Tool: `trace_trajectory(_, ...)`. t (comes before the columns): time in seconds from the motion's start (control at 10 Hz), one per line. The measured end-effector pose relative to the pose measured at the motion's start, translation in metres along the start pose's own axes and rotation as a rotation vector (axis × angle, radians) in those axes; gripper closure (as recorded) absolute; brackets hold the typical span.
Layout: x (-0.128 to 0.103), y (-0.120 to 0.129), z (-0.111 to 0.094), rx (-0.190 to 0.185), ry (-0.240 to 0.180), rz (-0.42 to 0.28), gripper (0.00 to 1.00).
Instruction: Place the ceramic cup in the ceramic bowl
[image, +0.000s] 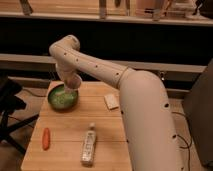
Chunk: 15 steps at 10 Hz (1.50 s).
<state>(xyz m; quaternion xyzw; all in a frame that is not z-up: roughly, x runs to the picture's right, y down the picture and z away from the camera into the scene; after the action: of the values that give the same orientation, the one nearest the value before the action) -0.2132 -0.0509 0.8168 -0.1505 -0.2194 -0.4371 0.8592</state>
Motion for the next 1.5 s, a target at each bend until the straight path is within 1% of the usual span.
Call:
trace_trajectory(0.8,-0.006,-0.003,0.009,0.019,-0.009,-0.034,1.0)
trace_trajectory(1.2,-0.007,-0.004,0.01,0.026,-0.009,-0.044,1.0)
trace_trajectory(1.5,-0.006,0.0,0.014,0.035,-0.014,-0.051,1.0)
